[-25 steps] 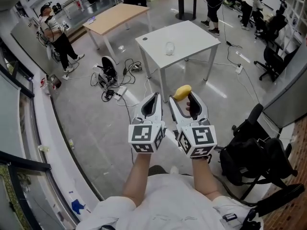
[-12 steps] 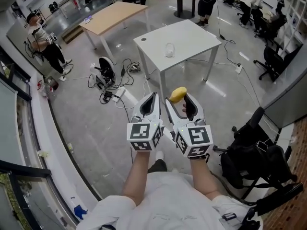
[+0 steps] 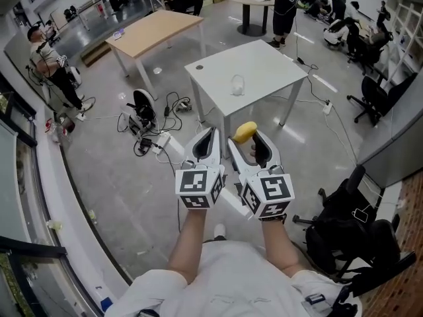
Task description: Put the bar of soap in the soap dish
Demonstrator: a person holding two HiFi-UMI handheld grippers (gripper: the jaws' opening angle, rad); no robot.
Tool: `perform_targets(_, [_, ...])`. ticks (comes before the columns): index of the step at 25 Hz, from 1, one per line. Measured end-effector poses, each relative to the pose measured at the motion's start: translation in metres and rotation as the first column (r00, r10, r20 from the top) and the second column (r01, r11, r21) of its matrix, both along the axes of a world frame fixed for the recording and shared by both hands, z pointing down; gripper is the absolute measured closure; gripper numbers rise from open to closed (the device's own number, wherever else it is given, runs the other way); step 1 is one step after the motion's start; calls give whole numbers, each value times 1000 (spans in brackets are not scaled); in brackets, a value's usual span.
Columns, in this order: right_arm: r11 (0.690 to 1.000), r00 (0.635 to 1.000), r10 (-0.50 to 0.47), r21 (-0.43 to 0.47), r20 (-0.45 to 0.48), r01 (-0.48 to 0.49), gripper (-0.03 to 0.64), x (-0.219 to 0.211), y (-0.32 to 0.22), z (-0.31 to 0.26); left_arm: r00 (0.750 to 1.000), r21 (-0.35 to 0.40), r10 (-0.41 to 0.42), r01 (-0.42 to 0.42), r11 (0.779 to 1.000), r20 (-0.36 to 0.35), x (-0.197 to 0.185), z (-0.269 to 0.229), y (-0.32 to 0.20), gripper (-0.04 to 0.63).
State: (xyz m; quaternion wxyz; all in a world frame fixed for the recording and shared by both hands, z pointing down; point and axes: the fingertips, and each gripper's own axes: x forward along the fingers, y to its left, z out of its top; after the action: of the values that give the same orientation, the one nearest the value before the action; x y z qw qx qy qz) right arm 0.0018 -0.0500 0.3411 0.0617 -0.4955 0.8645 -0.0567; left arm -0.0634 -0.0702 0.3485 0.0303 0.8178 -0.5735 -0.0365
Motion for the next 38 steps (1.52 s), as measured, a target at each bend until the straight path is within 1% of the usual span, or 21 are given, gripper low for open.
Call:
perform_targets(4, [1000, 1000, -3, -1, -14, 3, 344, -20, -22, 2, 1000, 5, 4, -4, 1000, -2, -17, 1, -21, 595])
perform_targets(10, [1000, 1000, 27, -11, -9, -27, 344, -38, -61, 1, 1000, 2, 15, -15, 1000, -11, -42, 1, -51, 595])
perform_targets(17, [998, 998, 63, -9, -18, -63, 344, -45, -75, 4, 999, 7, 28, -27, 1000, -43, -61, 2, -68, 595])
perform_targets(22, [998, 998, 55, -28, -18, -56, 344, -43, -97, 12, 999, -16, 28, -29, 999, -24, -57, 13, -92, 595])
perform_targets(24, [998, 999, 50, -24, -4, -50, 344, -42, -106, 11, 999, -4, 33, -33, 999, -33, -54, 9, -99, 595])
perform_targets(27, [999, 1000, 29, -23, 4, -29, 344, -40, -124, 13, 999, 0, 15, -15, 1000, -48, -53, 9, -119, 595])
perform_targets(29, [1000, 1000, 11, -20, -7, -11, 344, -35, -138, 13, 998, -4, 15, -16, 1000, -57, -46, 8, -134, 595])
perform_targets(34, [1000, 1000, 3, 11, 16, -3, 344, -15, -189, -3, 999, 35, 15, -14, 999, -34, -27, -10, -178, 595])
perform_targets(38, [1000, 1000, -5, 13, 22, 5, 345, 2, -223, -1, 999, 35, 6, -5, 999, -33, -11, -6, -212, 595])
